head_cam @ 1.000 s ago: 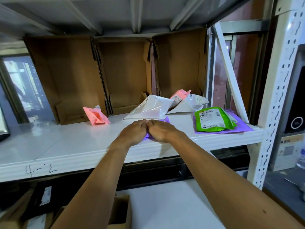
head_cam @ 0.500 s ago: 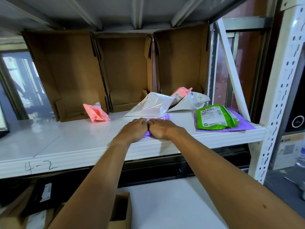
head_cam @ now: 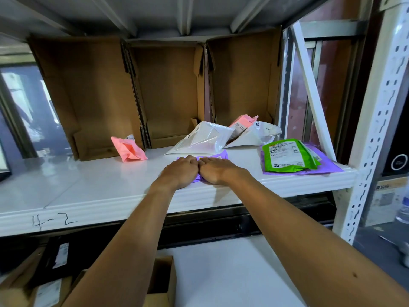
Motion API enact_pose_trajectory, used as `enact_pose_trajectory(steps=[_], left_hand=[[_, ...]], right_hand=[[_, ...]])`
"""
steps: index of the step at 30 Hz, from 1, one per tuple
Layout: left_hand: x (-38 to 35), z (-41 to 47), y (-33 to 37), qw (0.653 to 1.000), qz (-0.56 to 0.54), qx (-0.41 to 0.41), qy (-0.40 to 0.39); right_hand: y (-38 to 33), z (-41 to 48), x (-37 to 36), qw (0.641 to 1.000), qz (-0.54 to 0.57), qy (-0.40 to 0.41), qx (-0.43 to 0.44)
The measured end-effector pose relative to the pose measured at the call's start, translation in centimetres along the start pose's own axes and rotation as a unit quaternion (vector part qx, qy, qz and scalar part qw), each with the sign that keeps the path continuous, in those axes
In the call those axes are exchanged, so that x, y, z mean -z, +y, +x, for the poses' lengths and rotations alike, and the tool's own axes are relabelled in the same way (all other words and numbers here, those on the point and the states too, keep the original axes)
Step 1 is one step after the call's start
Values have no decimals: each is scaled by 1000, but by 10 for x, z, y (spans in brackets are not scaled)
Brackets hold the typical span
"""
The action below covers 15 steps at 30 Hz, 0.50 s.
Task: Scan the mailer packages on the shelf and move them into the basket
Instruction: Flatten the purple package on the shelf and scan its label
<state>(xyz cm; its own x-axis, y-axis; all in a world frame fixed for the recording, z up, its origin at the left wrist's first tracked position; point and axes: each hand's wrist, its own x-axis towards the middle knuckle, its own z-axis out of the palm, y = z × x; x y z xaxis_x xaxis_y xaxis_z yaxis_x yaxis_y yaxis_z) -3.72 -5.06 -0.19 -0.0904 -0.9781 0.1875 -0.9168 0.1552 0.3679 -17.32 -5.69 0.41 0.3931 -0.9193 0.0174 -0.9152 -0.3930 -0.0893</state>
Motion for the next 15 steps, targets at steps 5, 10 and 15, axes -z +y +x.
enact_pose_trajectory(steps=[5, 10, 15], left_hand=[[-3, 6, -6, 999, -11, -5, 30], [1, 5, -9, 996, 15, -15, 92], [-2, 1, -8, 989, -18, 1, 150]], right_hand=[[0, -3, 0, 999, 30, 13, 2], [1, -2, 2, 985, 162, 25, -48], [6, 12, -5, 957, 278, 63, -47]])
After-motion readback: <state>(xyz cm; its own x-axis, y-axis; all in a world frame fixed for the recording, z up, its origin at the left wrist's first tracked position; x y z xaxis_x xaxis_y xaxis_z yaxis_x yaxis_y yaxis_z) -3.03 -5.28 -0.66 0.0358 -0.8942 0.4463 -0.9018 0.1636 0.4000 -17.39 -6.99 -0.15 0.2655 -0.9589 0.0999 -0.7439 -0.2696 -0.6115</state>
